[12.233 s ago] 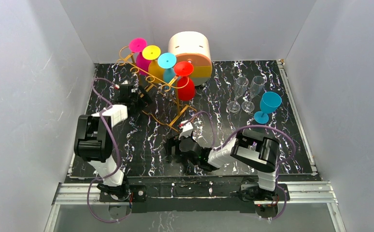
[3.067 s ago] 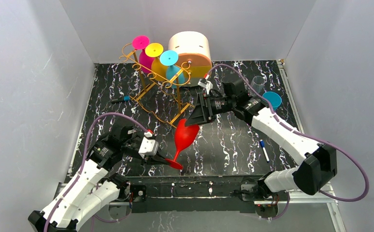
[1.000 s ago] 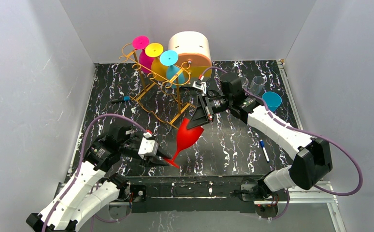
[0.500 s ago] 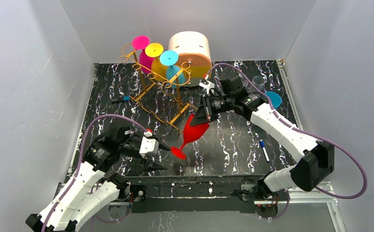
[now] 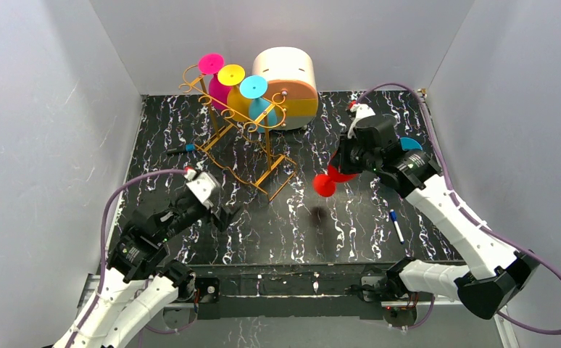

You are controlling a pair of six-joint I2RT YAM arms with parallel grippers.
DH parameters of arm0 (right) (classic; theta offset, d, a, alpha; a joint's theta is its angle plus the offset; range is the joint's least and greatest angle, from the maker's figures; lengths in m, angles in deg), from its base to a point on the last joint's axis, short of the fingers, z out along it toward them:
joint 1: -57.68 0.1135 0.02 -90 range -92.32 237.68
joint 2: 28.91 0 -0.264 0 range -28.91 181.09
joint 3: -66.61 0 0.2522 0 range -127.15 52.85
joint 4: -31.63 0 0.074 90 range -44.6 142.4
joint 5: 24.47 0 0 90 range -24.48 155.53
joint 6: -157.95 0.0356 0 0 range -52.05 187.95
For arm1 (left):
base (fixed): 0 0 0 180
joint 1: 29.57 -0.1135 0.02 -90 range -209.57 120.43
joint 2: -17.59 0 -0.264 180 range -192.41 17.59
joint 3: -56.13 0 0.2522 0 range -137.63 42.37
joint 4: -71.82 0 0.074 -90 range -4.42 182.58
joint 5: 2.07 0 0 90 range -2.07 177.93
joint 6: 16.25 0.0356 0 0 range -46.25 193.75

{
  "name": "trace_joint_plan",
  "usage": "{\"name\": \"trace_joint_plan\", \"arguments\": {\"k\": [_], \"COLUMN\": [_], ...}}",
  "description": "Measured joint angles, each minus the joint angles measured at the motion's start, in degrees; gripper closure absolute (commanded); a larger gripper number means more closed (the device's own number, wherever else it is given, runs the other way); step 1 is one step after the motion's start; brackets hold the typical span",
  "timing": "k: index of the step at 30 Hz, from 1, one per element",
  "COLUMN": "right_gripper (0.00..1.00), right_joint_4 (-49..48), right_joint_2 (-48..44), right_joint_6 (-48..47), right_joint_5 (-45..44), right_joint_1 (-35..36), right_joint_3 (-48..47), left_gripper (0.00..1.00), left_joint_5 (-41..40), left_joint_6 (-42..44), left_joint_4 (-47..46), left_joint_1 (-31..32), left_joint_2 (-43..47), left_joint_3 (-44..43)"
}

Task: Take the wine glass off the wine glass rack
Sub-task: Place the wine glass at the center of the board.

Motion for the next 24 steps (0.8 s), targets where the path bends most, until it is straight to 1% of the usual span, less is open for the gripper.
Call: {"name": "trace_joint_plan", "arguments": {"k": [3,6,10,13,16,24], "right_gripper": [0.99,0.99,0.99,0.99,0.99,0.99], "right_joint_4": [2.6,5.7,7.1,6.9,5.8,1.0], "right_joint_2": [1.0,2.7,4.2,5.1,6.1,8.7], "right_joint_6": [-0.8,-3.0,-5.5,-6.5,-7.1,-8.2], "right_joint_5": [-8.9,-16.4,-23.2,-25.3,-25.3,-20.2], "right_joint_1": [0.0,0.0,0.0,-0.4,-1.3,-8.0], "right_joint_3": [0.6,0.9,0.9,0.9,1.2,3.3], "left_gripper": [0.02,0.02,0.02,0.02,0.02,0.02], "left_joint_5": [-12.2,-21.4,-27.7,-30.7,-32.0,-33.1], "left_joint_6": [-4.9,-8.7,-12.2,-14.2,-16.1,-20.7], "left_joint_4": [0.5,3.2,7.0,9.7,11.2,13.3], "left_joint_1": [0.0,-0.1,-0.1,0.0,-0.1,0.0], "left_joint_2": [-0.1,-0.5,-0.7,-1.2,-1.9,-4.7], "left_joint_3": [-0.2,-1.5,-3.3,-4.7,-5.1,-5.8]}}
